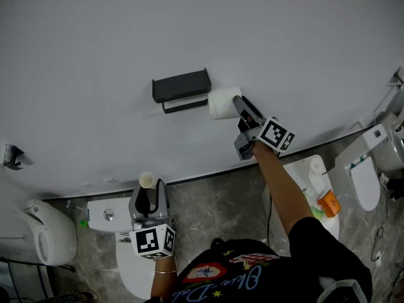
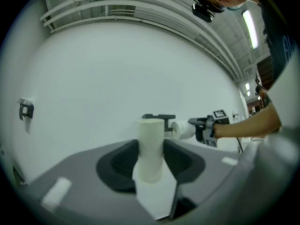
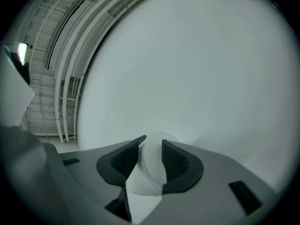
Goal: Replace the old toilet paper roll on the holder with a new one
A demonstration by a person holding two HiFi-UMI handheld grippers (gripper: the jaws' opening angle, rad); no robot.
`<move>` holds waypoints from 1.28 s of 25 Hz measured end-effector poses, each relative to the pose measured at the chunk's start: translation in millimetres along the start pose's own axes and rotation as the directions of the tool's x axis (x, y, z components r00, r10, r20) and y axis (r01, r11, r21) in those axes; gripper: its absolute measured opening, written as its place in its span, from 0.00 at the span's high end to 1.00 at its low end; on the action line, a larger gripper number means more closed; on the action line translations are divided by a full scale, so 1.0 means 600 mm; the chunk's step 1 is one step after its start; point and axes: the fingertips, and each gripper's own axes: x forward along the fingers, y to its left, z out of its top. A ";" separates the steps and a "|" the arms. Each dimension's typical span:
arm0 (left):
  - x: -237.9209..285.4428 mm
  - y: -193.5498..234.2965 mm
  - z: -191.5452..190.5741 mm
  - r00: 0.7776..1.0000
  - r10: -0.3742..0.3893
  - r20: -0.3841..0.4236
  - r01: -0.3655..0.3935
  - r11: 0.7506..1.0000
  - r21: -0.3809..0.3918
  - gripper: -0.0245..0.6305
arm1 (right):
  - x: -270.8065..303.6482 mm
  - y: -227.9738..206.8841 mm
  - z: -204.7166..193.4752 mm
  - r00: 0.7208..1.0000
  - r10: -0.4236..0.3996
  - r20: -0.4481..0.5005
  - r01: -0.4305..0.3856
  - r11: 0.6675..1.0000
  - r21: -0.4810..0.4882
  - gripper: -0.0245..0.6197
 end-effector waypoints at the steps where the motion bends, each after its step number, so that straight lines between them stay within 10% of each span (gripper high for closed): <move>1: 0.002 0.000 -0.001 1.000 -0.001 -0.001 0.001 1.000 0.001 0.72 | 0.004 -0.002 -0.001 1.000 -0.001 0.005 0.001 1.000 0.008 0.71; 32: -0.010 0.031 -0.006 0.999 0.050 -0.011 -0.050 0.999 -0.010 0.72 | 0.100 0.083 -0.128 0.989 0.100 -0.113 -0.094 0.994 0.061 0.71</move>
